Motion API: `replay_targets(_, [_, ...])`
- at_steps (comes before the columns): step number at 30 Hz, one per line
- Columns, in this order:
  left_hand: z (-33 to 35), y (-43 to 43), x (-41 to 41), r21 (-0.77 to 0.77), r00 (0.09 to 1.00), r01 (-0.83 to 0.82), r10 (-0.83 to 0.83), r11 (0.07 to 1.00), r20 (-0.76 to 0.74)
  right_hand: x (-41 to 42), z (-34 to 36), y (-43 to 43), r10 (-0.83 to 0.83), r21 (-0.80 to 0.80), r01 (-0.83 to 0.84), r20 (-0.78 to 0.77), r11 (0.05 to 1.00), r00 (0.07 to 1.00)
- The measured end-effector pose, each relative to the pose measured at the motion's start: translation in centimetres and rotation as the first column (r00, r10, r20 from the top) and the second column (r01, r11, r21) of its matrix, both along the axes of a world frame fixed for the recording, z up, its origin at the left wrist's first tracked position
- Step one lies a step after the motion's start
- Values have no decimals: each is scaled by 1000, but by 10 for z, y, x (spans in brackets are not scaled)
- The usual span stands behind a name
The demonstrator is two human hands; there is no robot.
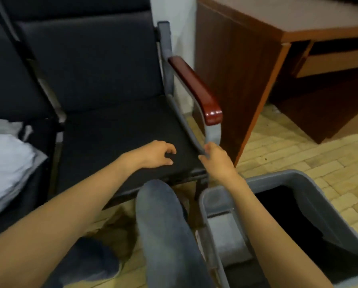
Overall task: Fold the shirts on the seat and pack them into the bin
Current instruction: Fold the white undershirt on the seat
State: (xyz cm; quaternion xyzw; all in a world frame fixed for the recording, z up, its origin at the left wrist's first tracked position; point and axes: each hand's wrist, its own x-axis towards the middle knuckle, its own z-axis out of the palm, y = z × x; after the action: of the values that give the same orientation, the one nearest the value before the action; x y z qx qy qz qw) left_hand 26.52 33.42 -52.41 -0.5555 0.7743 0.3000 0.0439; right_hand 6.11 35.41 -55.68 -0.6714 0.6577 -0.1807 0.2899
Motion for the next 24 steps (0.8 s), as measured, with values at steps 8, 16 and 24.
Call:
replay_targets(8, [30, 79, 234, -200, 819, -574, 563, 794, -113, 221, 80, -23, 600, -68, -614, -152, 787, 786])
replay_targets(16, [-28, 146, 402, -278, 446, -868, 892, 413, -69, 405, 55, -26, 812, 25, -819, -147, 574, 565])
replay_targets(24, [-90, 147, 461, -195, 342, -925, 938, 326, -55, 522, -18, -44, 826, 111, -824, -185, 556, 533])
